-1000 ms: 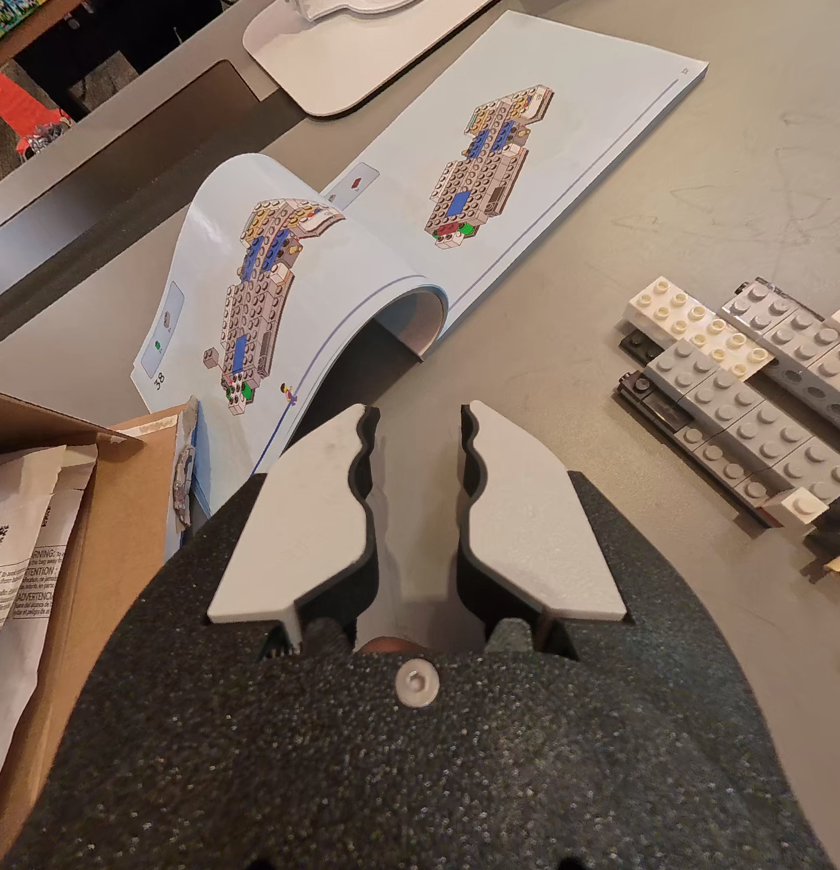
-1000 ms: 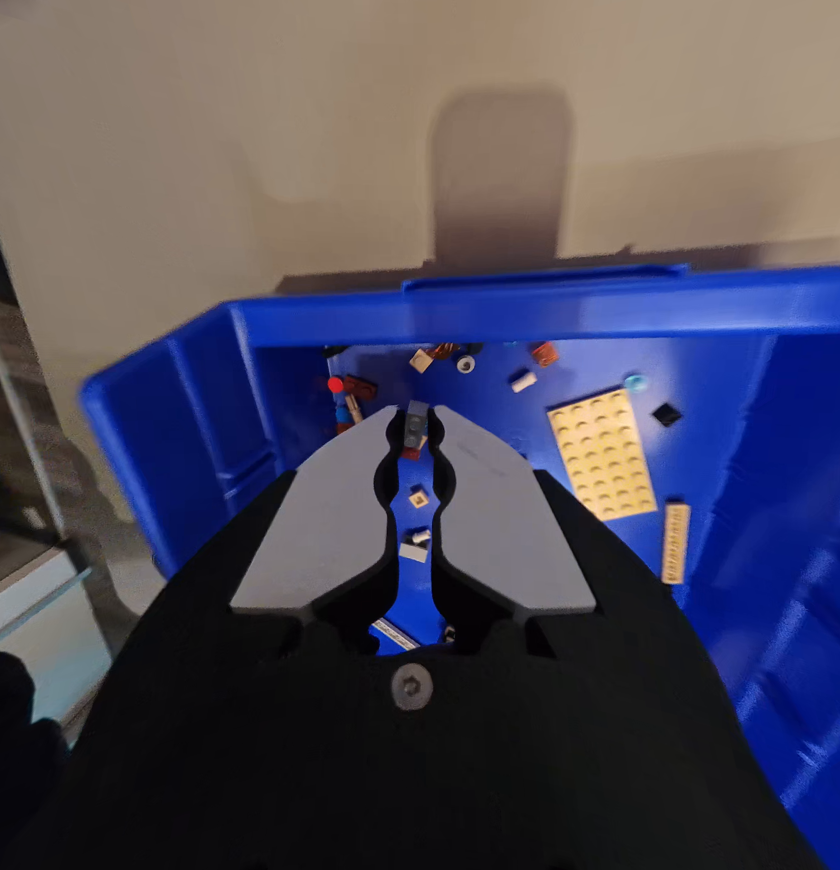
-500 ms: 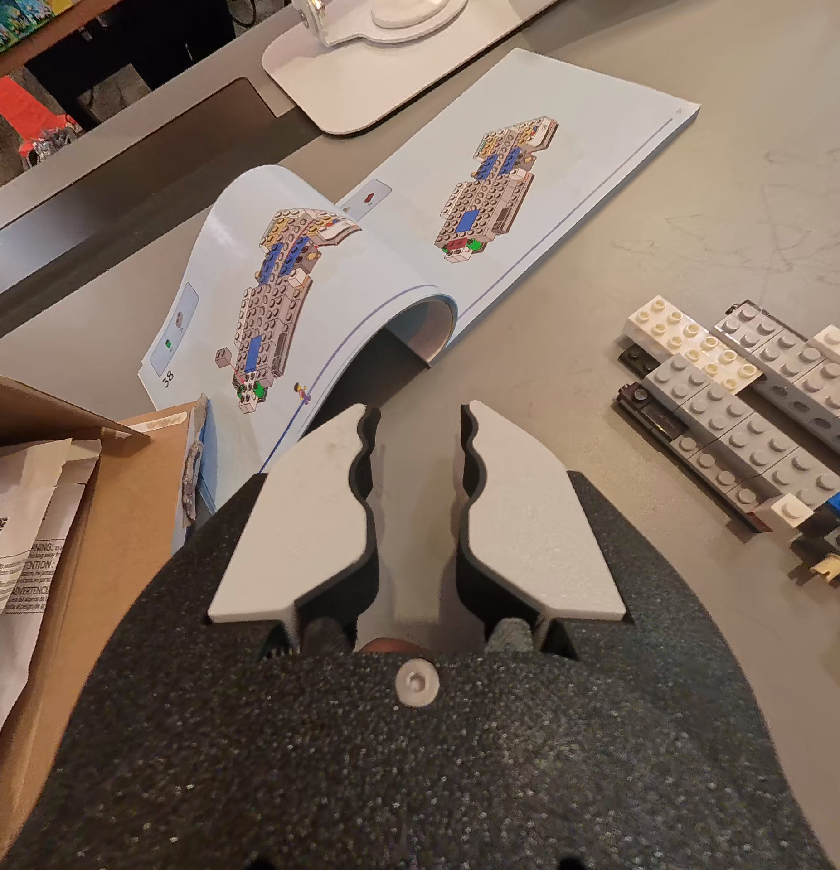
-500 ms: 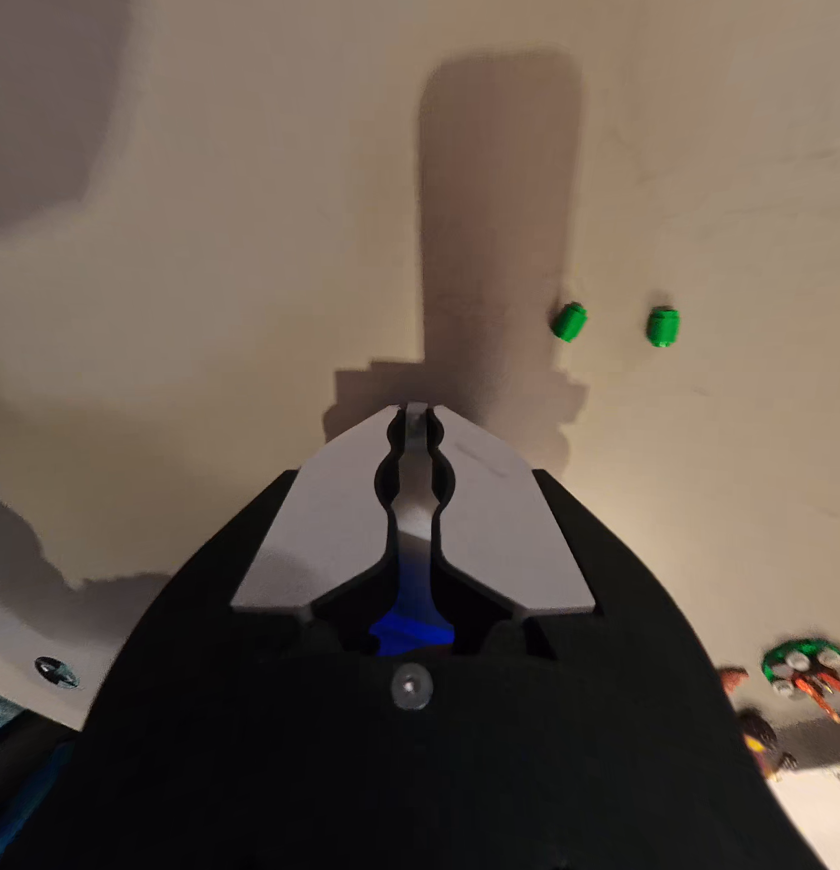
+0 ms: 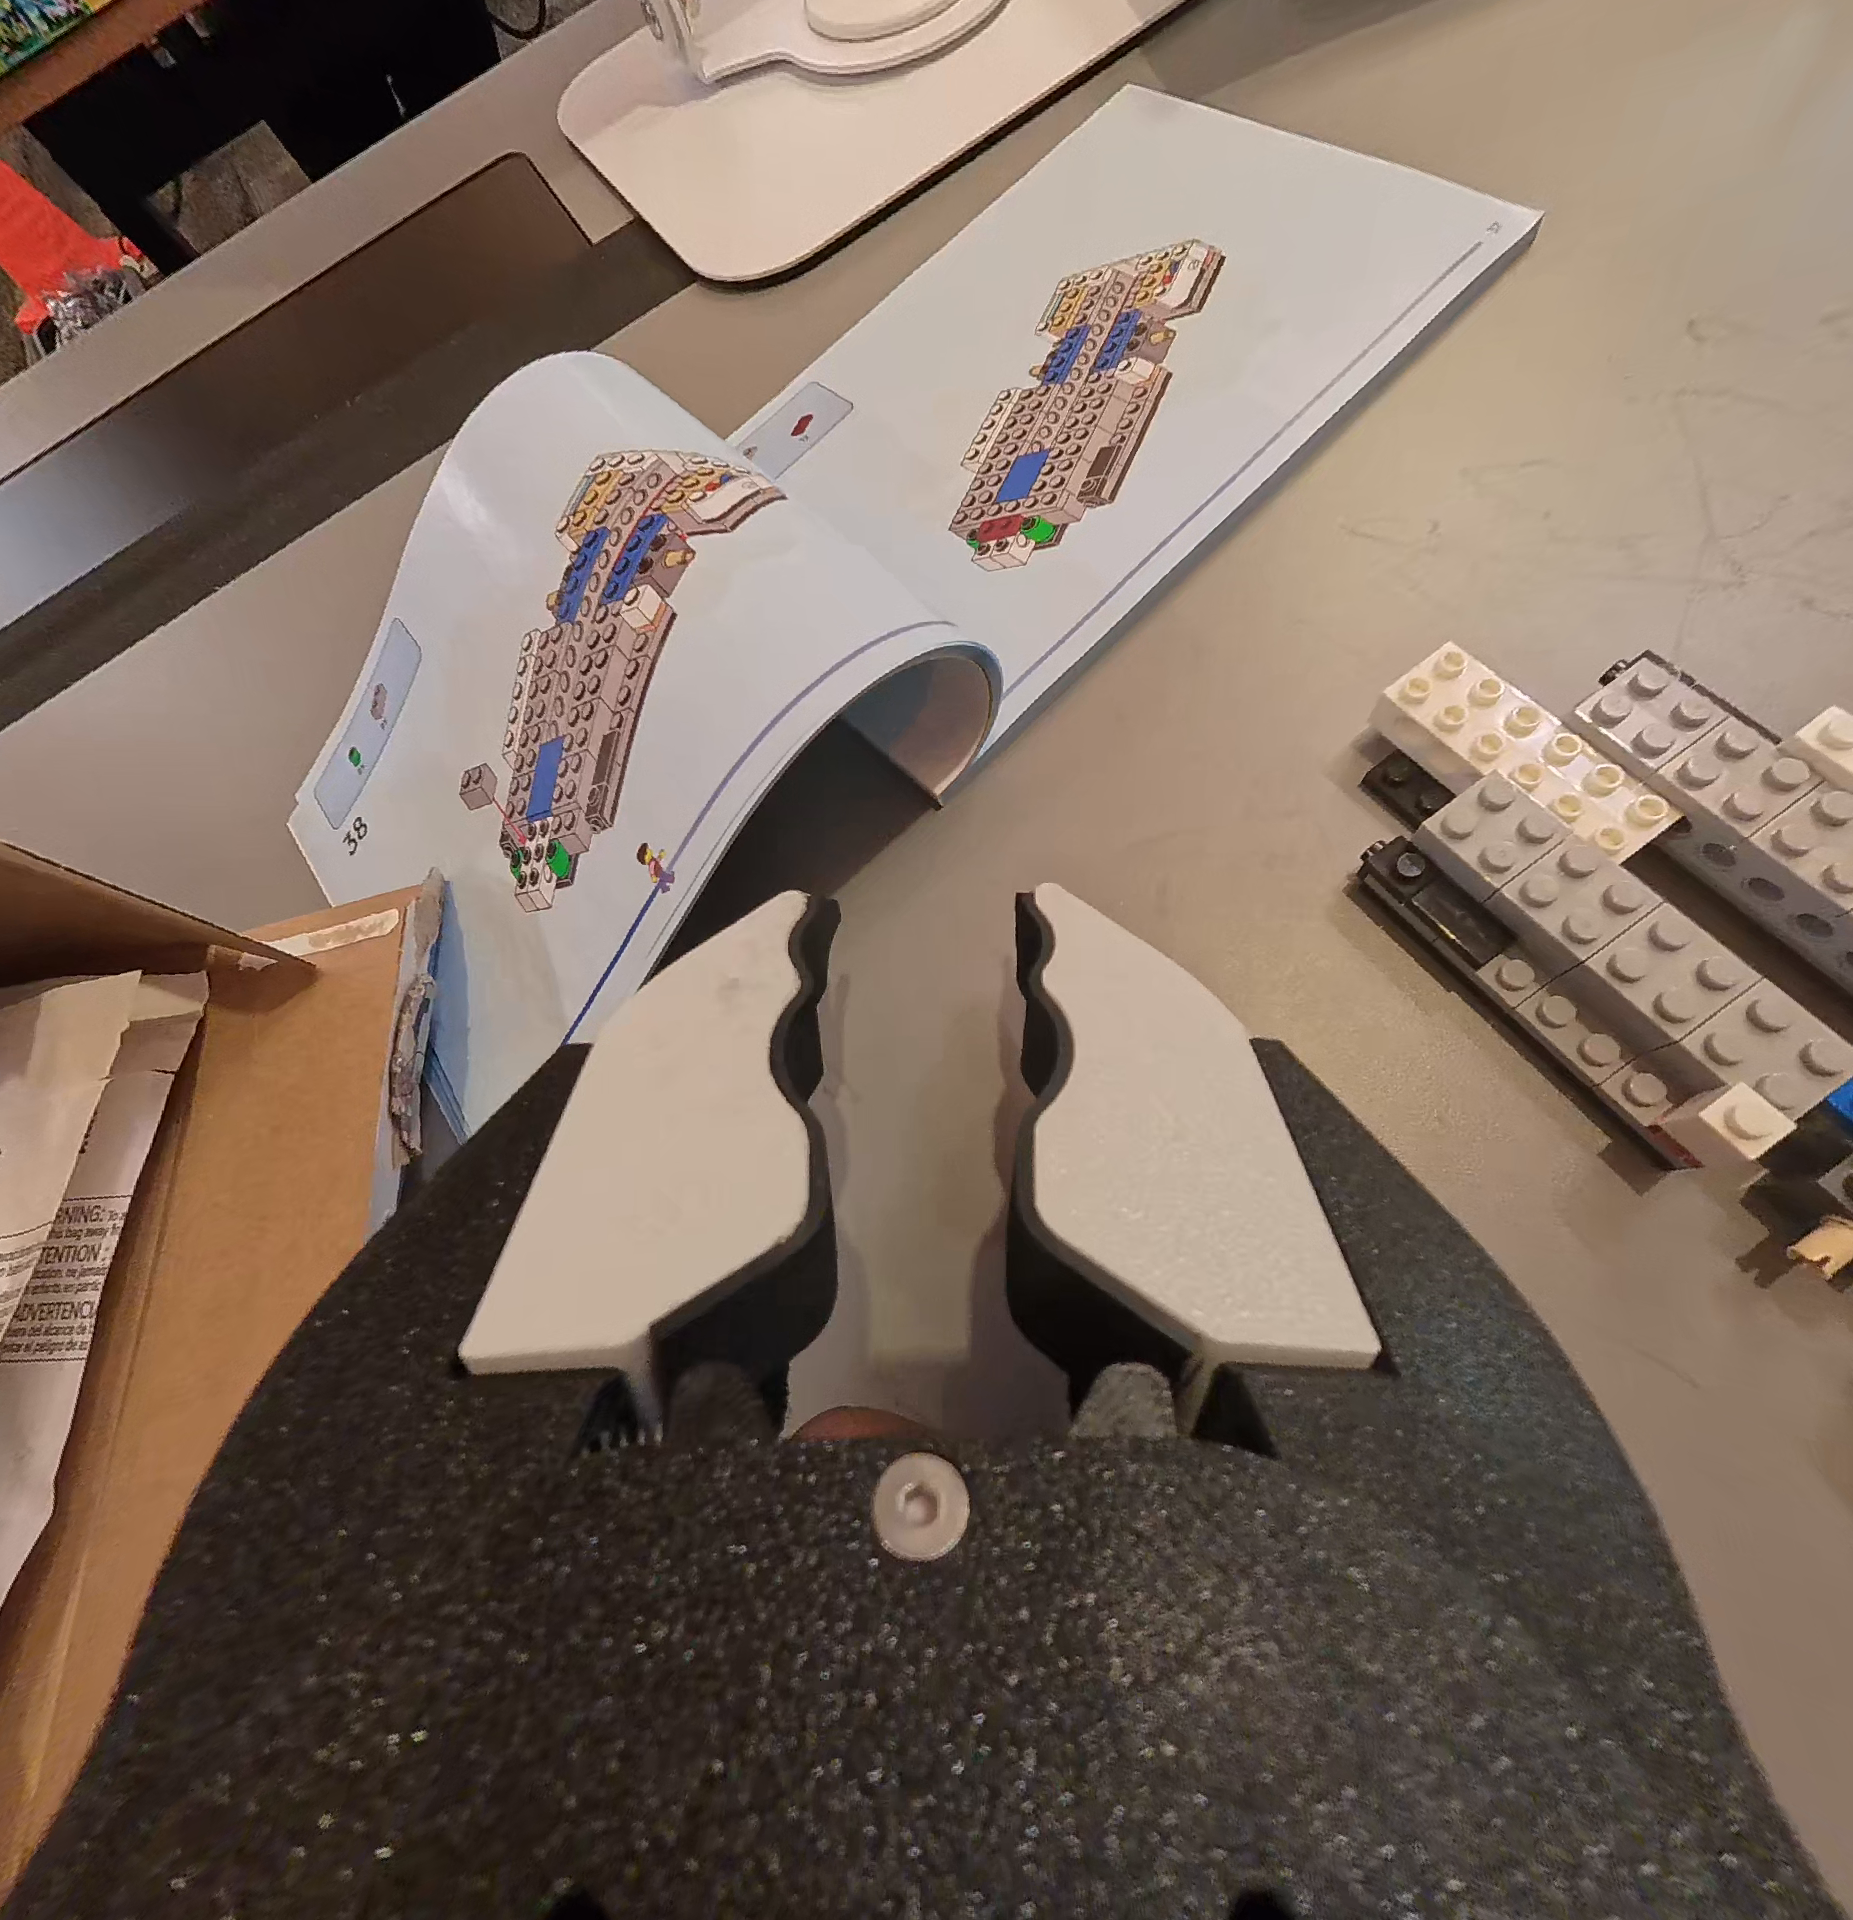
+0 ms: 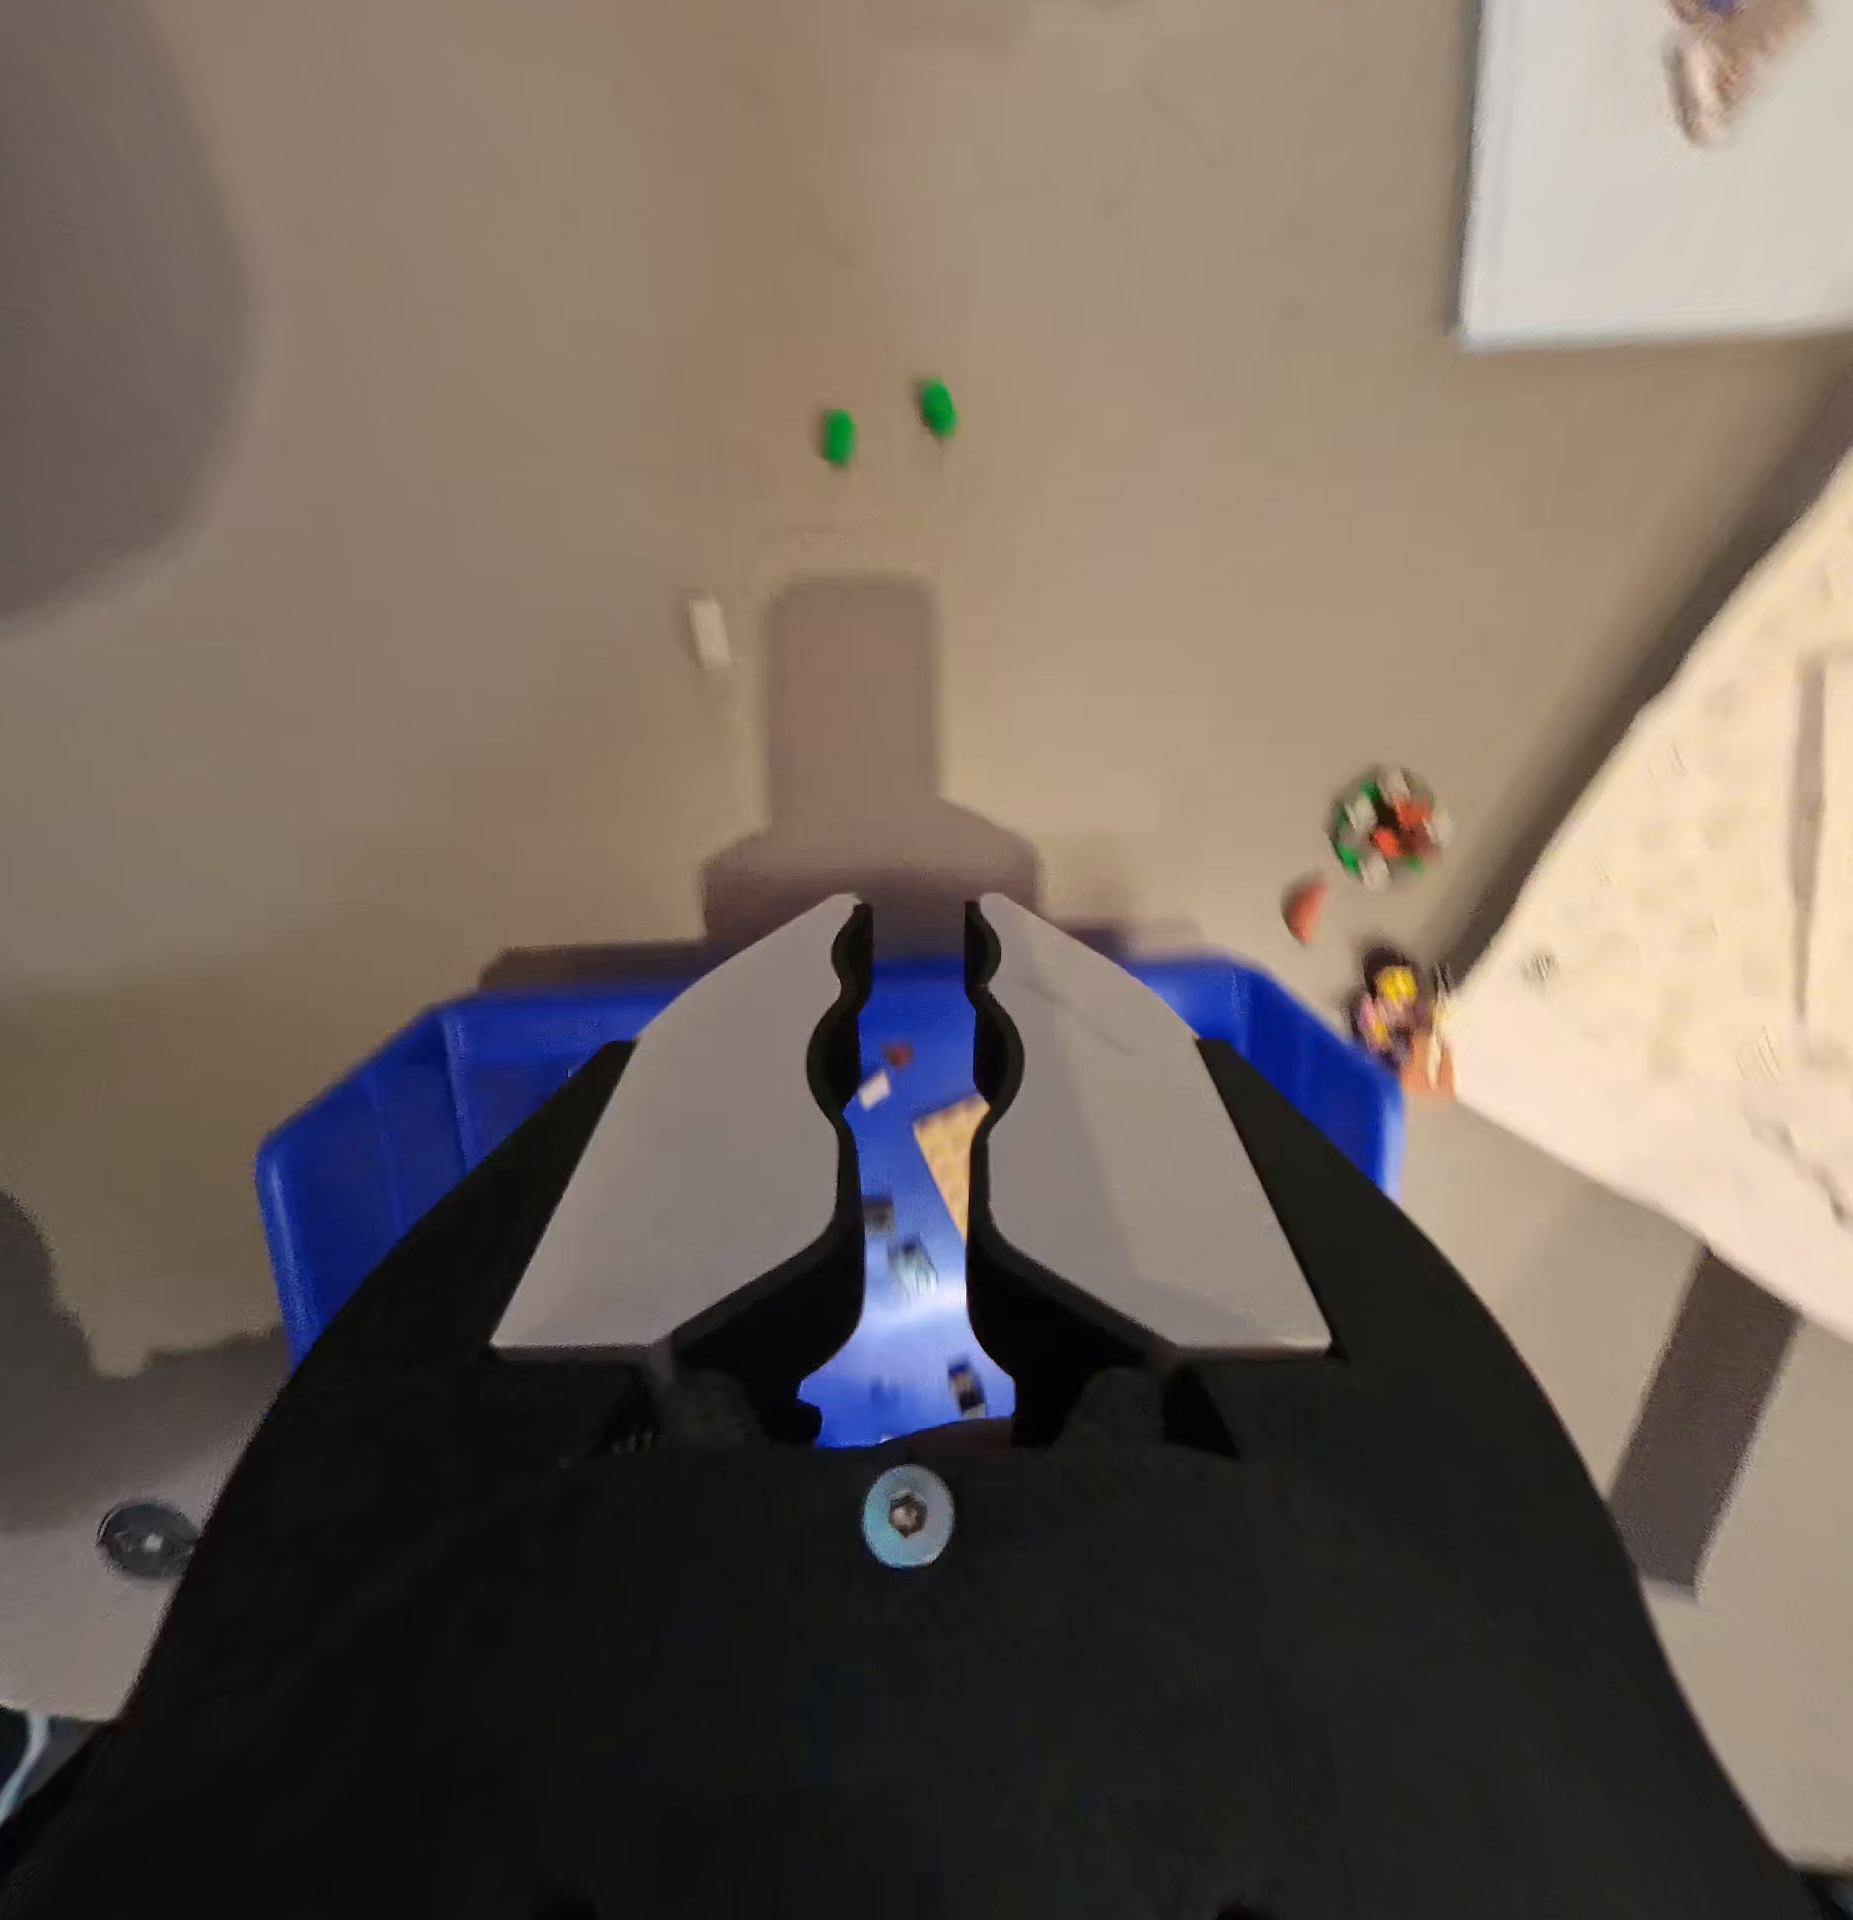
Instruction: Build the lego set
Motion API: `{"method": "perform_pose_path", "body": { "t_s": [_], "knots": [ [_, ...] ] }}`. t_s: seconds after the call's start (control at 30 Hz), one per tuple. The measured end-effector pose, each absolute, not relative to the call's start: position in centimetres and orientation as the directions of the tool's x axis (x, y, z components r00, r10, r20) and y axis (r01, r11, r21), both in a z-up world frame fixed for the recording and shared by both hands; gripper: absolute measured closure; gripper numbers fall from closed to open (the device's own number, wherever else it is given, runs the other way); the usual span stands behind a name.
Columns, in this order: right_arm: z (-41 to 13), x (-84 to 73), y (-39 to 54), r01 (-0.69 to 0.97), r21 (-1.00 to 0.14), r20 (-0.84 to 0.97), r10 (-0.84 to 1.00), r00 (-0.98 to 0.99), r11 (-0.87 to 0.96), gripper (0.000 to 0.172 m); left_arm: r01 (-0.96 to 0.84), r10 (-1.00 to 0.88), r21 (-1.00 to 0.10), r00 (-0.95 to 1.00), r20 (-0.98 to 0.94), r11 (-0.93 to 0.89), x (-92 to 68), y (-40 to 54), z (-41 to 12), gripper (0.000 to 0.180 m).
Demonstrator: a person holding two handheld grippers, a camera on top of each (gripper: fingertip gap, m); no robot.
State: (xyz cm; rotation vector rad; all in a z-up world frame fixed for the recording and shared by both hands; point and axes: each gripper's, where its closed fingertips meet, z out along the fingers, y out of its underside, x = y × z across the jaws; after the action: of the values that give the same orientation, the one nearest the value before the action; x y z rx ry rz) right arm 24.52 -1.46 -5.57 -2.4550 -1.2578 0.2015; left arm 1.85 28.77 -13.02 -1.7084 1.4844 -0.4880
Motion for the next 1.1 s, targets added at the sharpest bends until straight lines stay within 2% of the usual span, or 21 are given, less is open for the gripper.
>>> {"method": "perform_pose_path", "body": {
  "t_s": [0.13,0.37,0.6,0.83,1.1],
  "knots": [
    [-4.8,30.1,-4.3,0.691,-0.353,0.078,0.716,0.693,-0.631,0.155,-0.647,-0.949,-0.763,0.232,-0.215,0.015,1.9,28.7,-13.2,0.145],
    [-6.9,36.4,-9.2,0.59,-0.265,0.066,0.596,0.8,-0.762,0.155,-0.649,-0.948,-0.76,0.237,-0.211,0.007,1.8,28.8,-13.2,0.145],
    [-8.9,36.6,-11.0,0.586,-0.24,-0.023,0.609,0.793,-0.773,0.156,-0.663,-0.944,-0.748,0.242,-0.223,0.007,1.8,29.0,-13.5,0.145],
    [-12.8,33.9,-15.1,0.689,-0.033,-0.241,0.675,0.698,-0.724,0.156,-0.685,-0.936,-0.728,0.254,-0.242,0.003,1.8,29.2,-13.8,0.145],
    [-14.7,35.0,-15.7,0.725,0.102,-0.181,0.704,0.687,-0.681,0.147,-0.68,-0.936,-0.733,0.26,-0.235,-0.005,1.8,29.3,-13.8,0.145]
  ]
}}
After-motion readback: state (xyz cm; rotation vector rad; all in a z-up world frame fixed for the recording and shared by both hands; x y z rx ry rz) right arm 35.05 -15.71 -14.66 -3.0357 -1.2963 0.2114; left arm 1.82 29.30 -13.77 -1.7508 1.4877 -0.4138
